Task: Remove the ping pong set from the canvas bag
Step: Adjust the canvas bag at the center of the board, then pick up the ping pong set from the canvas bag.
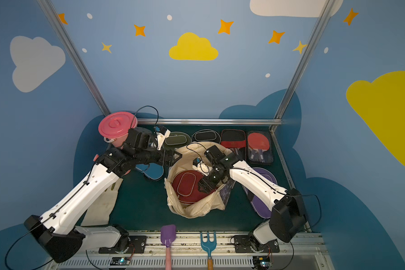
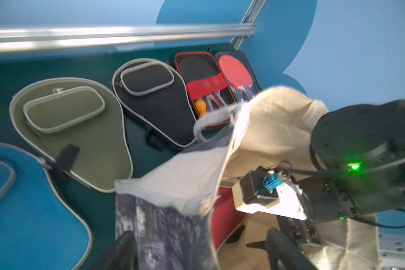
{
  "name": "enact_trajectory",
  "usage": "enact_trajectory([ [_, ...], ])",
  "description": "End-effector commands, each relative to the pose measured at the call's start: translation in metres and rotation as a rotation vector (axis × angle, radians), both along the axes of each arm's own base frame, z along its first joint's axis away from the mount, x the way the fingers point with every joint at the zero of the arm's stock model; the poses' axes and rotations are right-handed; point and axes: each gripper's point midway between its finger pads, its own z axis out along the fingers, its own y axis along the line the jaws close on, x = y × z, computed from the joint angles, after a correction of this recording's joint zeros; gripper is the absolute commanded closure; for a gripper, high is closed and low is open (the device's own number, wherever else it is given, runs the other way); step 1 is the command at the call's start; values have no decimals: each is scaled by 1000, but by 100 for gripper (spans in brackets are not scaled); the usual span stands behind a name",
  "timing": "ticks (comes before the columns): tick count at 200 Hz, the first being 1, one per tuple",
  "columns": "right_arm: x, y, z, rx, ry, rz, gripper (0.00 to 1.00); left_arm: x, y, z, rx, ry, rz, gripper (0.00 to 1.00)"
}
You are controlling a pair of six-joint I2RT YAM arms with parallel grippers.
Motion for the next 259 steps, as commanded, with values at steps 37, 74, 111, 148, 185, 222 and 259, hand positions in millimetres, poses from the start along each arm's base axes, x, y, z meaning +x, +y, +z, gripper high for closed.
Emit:
enact_trajectory([
  [37,-10,7,7,71,25,25,15,36,-27,2,75,-45,-128,0],
  [74,-14,2,18,85,3,42,15,40,-32,-30,113,35,-160,3],
  [111,-15,-3,22,120,15,44,15,38,-22,-42,95,67,-147,46],
  [148,-11,0,11,95,36,51,15,34,-19,-36,67,57,-144,97],
  [185,1,24,12,72,-5,103,15,28,-22,-7,-52,-35,-131,97],
  [222,18,35,-8,47,-34,81,14,11,-22,18,-142,-76,-153,97],
  [259,44,26,-39,14,-64,-3,15,-1,-22,19,-160,-84,-183,96],
])
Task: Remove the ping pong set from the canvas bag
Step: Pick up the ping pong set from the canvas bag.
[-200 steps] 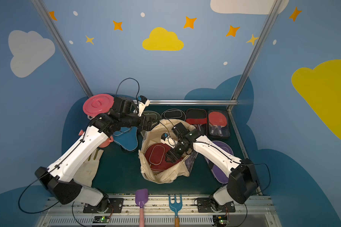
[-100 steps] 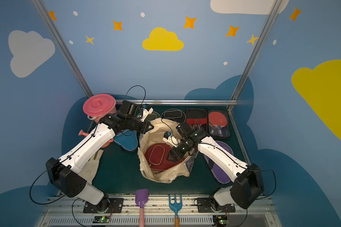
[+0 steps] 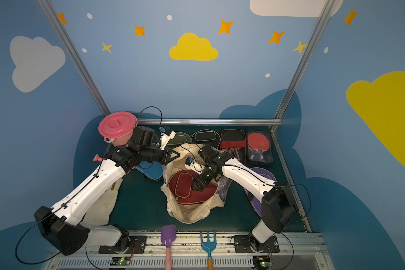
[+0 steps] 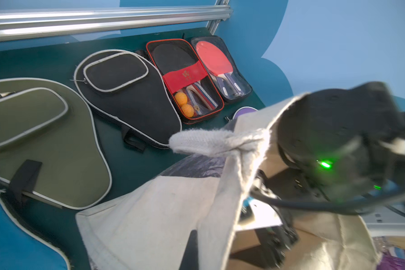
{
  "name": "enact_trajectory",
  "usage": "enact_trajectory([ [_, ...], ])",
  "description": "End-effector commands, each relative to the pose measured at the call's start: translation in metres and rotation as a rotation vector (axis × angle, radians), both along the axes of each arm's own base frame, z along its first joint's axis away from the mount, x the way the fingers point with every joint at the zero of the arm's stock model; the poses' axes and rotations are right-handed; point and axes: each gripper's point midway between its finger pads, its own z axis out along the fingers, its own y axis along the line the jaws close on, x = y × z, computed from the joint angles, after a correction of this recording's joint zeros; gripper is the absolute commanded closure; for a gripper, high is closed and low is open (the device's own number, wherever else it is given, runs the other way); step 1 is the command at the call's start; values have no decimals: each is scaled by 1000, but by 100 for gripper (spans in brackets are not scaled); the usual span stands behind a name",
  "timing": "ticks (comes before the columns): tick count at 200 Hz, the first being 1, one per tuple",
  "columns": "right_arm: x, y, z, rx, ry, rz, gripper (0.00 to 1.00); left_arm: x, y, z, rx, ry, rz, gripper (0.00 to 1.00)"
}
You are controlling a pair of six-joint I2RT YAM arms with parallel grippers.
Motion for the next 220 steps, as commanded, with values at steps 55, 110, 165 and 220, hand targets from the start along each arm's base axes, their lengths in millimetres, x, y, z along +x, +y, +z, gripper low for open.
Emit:
enact_trajectory([
  [55,53,-10,-57,-87,10,-101,15,-1,-24,28,-161,-78,-113,97],
  [110,37,-2,-100,-127,232,-39,14,4,-30,8,-148,-49,-144,97],
  [165,-2,-18,-128,-217,415,21,18,33,-10,-11,-109,-43,-27,97],
  [220,2,-23,-106,-190,394,3,100,44,4,-11,-113,-45,15,97],
])
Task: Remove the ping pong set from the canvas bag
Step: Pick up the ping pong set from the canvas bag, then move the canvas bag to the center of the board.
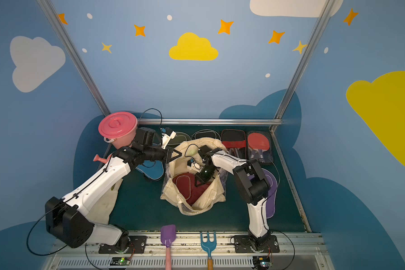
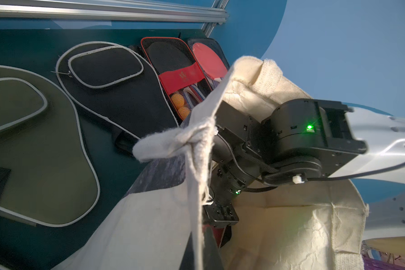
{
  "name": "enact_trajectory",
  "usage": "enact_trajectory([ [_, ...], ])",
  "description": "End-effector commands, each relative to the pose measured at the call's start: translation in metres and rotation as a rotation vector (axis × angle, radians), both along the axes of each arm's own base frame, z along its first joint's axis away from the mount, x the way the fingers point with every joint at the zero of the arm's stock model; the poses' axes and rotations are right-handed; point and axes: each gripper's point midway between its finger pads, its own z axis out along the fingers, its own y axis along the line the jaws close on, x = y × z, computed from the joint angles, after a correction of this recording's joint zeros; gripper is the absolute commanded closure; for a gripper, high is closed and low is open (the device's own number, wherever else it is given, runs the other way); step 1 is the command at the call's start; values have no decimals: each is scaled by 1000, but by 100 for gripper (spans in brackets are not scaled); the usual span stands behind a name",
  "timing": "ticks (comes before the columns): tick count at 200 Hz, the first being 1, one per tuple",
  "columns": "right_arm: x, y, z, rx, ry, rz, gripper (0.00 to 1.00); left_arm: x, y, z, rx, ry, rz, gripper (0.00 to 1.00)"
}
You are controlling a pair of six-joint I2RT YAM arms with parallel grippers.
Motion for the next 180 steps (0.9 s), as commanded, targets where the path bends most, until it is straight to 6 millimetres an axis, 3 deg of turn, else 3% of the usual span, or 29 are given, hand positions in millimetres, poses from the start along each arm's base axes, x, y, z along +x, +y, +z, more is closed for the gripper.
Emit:
enact_trajectory([
  [1,-29,-27,-16,-113,104,28,100,15,6,19,-35,-85,27,96],
  [34,-19,-28,16,-81,24,20,100,13,10,19,-35,-79,35,97],
  [83,-7,-35,84,10,-175,-11,100,0,9,20,-60,-109,-2,97],
  [141,-7,-42,152,121,-354,-49,100,-11,12,29,-75,-164,-7,97],
  [180,-6,-51,192,140,-466,-82,100,-11,11,21,-47,-142,-6,97],
])
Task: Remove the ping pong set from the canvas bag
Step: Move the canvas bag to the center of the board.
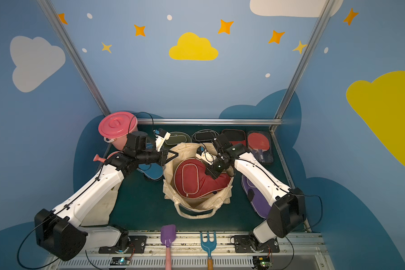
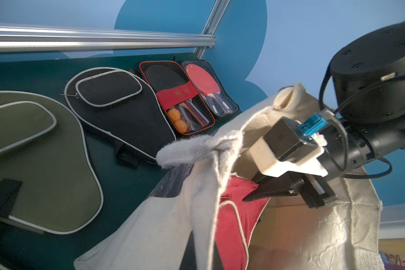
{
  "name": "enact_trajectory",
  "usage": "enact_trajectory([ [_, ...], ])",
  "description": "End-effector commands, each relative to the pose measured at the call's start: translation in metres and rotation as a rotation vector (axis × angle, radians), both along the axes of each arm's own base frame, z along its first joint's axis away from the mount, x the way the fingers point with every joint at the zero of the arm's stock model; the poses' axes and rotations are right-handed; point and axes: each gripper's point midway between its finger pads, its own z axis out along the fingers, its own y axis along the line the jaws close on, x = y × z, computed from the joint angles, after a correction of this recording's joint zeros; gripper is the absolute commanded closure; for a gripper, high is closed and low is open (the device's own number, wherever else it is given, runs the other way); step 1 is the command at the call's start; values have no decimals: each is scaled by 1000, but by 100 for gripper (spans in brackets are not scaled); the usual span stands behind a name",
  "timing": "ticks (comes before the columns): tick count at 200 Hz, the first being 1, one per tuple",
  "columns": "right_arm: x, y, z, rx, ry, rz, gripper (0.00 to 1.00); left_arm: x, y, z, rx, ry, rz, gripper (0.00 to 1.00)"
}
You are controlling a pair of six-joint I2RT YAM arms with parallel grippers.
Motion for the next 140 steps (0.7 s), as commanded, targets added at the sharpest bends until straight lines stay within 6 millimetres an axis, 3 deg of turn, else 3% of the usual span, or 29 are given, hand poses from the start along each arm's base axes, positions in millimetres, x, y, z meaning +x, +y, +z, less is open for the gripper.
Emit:
enact_trajectory([
  [1,1,-2,46,69,-97,-18,100,3,-1,8,8,-46,-2,97],
  [33,5,-19,88,77,-247,-79,100,8,-5,2,45,-28,9,97],
  [59,4,-41,110,62,-310,-131,100,7,-18,4,86,-41,-18,97],
  [88,14,-68,119,22,-351,-205,100,2,-31,3,120,-44,-37,97],
  [140,32,-89,122,-18,-380,-276,100,7,-35,10,98,-52,0,97],
])
